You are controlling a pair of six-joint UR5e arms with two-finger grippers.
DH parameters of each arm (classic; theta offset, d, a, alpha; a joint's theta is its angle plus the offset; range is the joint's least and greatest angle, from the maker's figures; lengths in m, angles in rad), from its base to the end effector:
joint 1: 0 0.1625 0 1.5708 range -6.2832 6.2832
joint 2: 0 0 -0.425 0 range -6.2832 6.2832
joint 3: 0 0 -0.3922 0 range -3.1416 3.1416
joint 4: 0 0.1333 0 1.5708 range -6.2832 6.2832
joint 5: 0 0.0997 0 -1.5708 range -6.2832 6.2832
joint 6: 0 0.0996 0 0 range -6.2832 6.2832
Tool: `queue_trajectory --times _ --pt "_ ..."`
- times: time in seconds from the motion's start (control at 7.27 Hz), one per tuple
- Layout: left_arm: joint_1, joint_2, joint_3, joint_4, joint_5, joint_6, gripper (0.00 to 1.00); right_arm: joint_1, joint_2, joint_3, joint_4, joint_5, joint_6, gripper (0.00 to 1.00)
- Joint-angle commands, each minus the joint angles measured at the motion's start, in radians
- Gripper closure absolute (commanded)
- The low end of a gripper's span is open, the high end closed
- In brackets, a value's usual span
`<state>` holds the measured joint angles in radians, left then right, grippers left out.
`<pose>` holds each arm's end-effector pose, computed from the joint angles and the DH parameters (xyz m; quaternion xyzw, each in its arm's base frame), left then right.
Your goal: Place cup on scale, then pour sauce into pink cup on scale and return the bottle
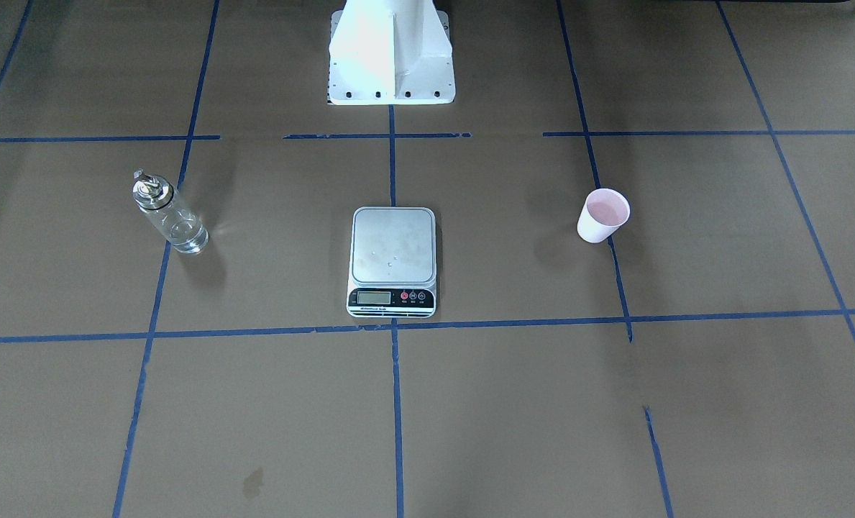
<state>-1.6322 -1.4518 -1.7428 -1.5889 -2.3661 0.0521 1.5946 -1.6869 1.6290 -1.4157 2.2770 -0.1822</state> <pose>-0.0894 -0.4409 0.6262 0.0547 0.3845 0.0095 0.9214 0.0793 -0.4471 0.6731 0.0809 -0.3389 -0.0909 0.9329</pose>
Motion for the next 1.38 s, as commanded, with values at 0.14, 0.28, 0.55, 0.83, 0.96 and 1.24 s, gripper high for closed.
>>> queue_trajectory --times 0.14,0.28,0.55,0.83,0.96,1.24 --pt "0.002 -0.004 -0.001 -0.006 -0.001 0.002 0.0 -0.002 -0.017 -0.001 0.06 -0.001 0.0 0.0" --pt "0.002 -0.004 -0.013 -0.031 0.001 0.0 0.0 -0.004 -0.014 -0.001 0.058 -0.002 0.001 0.0" --pt "0.002 0.004 0.012 -0.168 0.005 0.0 0.0 -0.008 -0.005 0.005 0.058 0.001 0.006 0.0" --pt "0.003 0.004 0.07 -0.288 0.007 0.0 0.0 -0.012 0.015 0.005 0.058 0.001 0.012 0.0" --pt "0.003 -0.011 0.121 -0.354 0.005 -0.004 0.0 -0.018 0.045 0.003 0.099 -0.001 0.013 0.0" --pt "0.005 -0.092 0.137 -0.483 0.007 -0.001 0.0 -0.035 0.122 -0.029 0.246 -0.01 0.016 0.0"
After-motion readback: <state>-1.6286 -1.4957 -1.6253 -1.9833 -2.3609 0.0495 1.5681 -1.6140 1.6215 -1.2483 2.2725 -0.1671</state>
